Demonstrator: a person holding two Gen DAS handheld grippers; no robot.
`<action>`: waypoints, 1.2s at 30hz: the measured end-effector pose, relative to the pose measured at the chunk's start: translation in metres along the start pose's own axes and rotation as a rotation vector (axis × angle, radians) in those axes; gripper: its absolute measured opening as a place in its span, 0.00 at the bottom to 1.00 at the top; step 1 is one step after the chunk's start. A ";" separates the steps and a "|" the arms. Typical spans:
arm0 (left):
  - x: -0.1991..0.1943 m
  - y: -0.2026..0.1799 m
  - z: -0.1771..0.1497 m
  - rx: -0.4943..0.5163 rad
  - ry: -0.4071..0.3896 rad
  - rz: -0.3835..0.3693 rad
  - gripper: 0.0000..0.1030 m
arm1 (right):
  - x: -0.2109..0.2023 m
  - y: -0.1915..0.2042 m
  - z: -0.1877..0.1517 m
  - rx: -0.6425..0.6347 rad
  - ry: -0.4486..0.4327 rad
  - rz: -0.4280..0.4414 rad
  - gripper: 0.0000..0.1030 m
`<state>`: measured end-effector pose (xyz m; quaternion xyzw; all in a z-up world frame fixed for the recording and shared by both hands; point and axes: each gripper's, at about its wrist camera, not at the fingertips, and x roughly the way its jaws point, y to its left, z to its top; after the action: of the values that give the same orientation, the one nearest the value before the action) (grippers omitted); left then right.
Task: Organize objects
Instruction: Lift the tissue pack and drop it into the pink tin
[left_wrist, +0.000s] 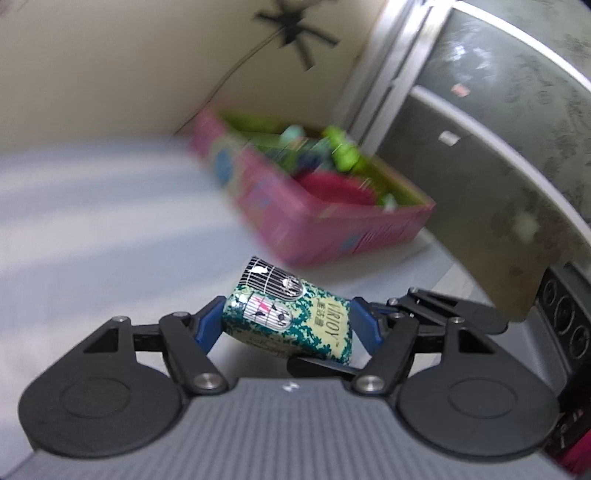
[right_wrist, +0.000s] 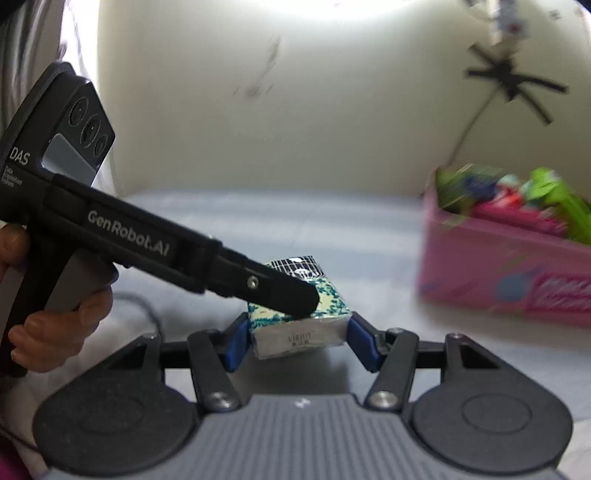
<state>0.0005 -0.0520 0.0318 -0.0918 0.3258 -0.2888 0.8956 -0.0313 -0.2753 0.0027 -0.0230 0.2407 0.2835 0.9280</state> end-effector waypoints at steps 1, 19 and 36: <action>0.004 -0.009 0.013 0.026 -0.020 -0.004 0.71 | -0.006 -0.010 0.008 0.009 -0.030 -0.012 0.54; 0.191 -0.028 0.168 0.103 -0.082 0.224 0.86 | 0.100 -0.172 0.112 -0.084 -0.059 -0.328 0.72; 0.103 -0.064 0.110 0.181 -0.193 0.323 0.86 | -0.007 -0.145 0.055 0.184 -0.307 -0.292 0.83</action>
<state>0.1050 -0.1666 0.0845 0.0151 0.2218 -0.1596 0.9618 0.0657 -0.3905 0.0404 0.0707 0.1155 0.1231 0.9831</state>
